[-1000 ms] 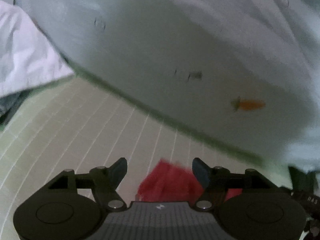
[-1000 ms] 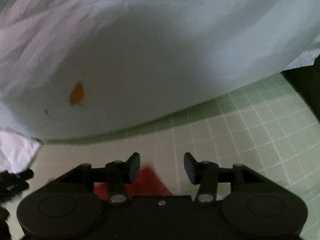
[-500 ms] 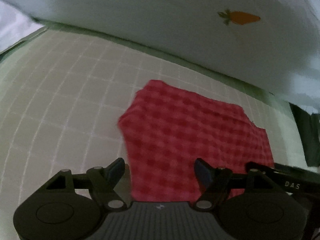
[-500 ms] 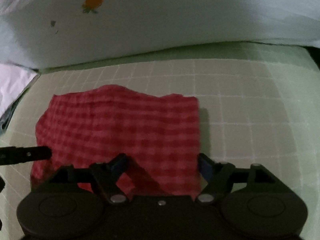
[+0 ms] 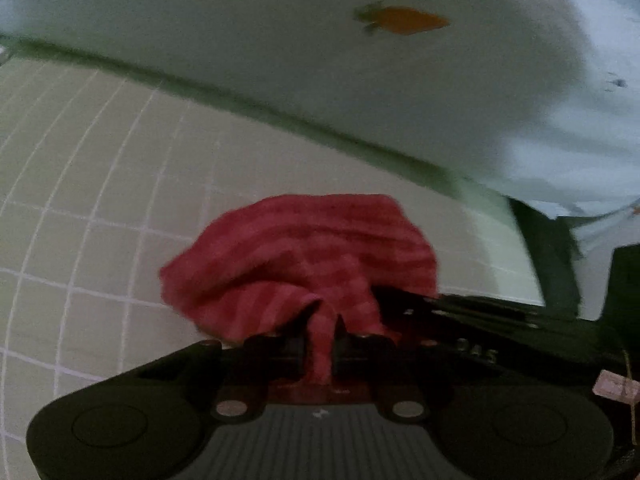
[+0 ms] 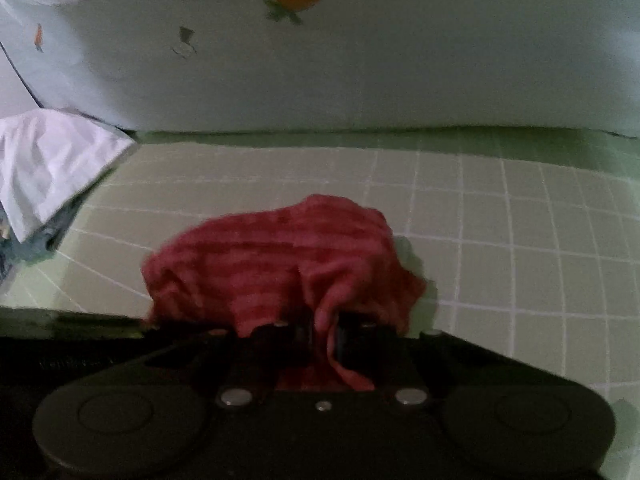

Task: Fold clothes

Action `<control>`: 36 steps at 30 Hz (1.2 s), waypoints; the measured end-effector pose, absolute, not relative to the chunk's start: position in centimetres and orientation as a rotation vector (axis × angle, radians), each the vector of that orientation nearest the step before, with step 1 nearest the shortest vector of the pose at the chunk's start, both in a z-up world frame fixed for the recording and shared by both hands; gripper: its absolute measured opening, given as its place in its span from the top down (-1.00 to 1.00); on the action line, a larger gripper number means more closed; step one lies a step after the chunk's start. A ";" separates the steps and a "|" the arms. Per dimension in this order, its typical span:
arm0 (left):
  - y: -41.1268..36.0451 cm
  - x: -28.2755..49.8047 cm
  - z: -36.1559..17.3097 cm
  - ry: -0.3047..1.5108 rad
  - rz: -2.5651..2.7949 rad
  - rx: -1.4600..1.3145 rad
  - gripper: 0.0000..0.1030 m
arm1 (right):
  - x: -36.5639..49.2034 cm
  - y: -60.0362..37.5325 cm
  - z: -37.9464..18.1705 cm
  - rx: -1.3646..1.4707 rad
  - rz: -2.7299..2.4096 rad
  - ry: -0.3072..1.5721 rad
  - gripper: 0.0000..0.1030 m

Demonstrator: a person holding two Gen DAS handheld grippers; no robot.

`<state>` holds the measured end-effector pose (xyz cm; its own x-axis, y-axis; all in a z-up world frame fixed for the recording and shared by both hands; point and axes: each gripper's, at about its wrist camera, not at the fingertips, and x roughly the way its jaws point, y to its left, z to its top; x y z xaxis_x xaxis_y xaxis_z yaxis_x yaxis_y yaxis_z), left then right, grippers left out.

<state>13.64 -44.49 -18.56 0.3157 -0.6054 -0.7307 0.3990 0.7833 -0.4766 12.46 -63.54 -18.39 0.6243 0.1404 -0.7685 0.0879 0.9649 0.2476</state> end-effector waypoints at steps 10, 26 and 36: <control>-44.9 7.5 -13.8 0.975 -0.849 -0.153 0.78 | 4.1 -62.1 -12.6 0.283 -0.114 0.797 0.82; -61.8 -6.0 -10.7 0.898 -1.118 -0.066 0.77 | -14.1 -71.7 -9.1 0.287 -0.436 0.652 0.82; -77.6 -10.0 -6.9 0.812 -1.083 -0.043 0.79 | -19.8 -87.0 -7.3 0.237 -0.460 0.592 0.82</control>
